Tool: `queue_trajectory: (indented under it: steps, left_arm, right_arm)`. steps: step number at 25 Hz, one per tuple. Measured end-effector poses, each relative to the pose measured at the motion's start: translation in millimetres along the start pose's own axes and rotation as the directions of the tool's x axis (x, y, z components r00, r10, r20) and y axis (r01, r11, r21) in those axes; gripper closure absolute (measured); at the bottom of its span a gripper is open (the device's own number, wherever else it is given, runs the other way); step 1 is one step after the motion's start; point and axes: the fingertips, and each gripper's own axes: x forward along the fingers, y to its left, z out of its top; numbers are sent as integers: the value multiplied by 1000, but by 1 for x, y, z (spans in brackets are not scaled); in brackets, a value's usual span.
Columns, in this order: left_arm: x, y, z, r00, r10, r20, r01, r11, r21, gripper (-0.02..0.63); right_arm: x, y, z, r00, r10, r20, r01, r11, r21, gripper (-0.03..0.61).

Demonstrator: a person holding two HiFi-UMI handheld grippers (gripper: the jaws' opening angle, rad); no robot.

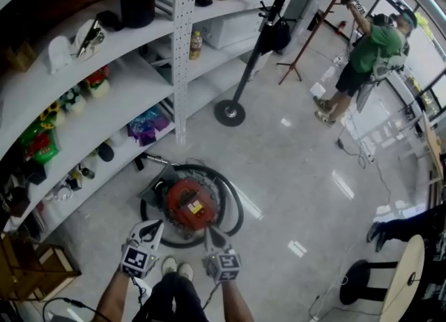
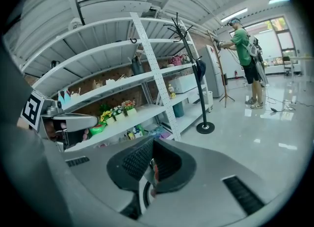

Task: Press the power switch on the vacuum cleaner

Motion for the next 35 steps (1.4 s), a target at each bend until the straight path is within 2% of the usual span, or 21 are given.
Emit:
queue_trajectory:
  steps: [21, 26, 35]
  left_arm:
    - [-59, -6, 74, 998, -21, 59, 19, 999, 31, 607]
    - [-72, -7, 92, 995, -6, 97, 6, 1000, 6, 607]
    - [-90, -4, 114, 993, 0, 115, -8, 998, 69, 607]
  right_arm:
    - [-56, 71, 63, 999, 36, 36, -35, 999, -17, 566]
    - [-70, 77, 80, 997, 44, 64, -42, 999, -34, 566]
    - [-90, 81, 99, 995, 40, 95, -36, 998, -47, 566]
